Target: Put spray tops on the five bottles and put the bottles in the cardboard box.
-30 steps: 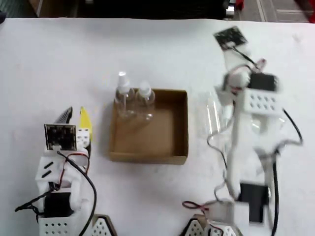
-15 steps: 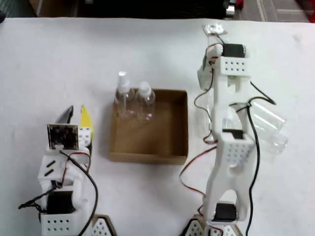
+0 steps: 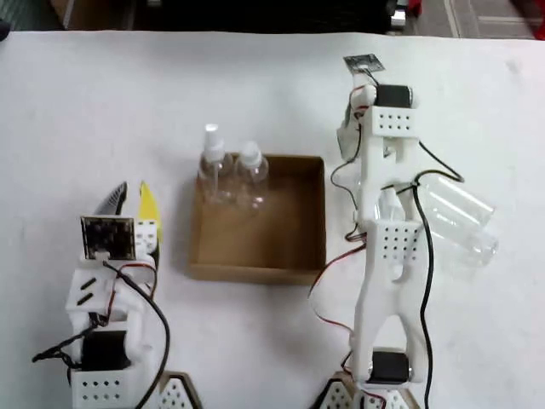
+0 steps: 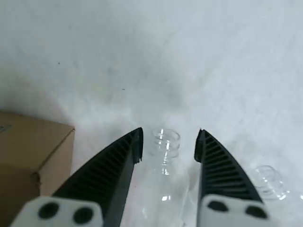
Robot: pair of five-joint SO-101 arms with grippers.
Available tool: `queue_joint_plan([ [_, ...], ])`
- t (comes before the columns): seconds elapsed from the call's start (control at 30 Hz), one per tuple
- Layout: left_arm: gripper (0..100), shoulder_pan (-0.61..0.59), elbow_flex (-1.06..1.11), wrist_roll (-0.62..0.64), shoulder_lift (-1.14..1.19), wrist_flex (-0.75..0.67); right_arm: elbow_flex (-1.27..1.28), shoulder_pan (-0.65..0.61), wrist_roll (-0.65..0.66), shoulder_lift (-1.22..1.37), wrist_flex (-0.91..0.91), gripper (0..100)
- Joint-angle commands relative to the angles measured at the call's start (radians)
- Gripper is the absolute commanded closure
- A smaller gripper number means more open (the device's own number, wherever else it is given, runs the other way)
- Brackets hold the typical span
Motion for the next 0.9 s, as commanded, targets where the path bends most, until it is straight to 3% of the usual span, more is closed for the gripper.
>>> queue_joint_plan([
  [0.0,91,-0.005,-0.009,0.003,-0.008,-0.029,-0.049,-0.002,-0.006,-0.031,0.033,83.3],
  [0.2,91,-0.005,-0.009,0.003,-0.008,-0.031,0.091,-0.010,0.098,-0.085,0.031,87.1],
  [0.47,91,-0.004,-0.011,0.003,-0.008,-0.031,0.107,0.013,0.104,-0.110,0.028,98.5],
  [0.73,91,-0.005,-0.031,0.003,-0.008,-0.018,0.064,0.048,0.098,-0.209,0.033,98.2],
  [0.87,91,-0.008,-0.110,0.008,-0.008,0.089,0.064,0.062,0.083,-0.407,0.033,98.2],
])
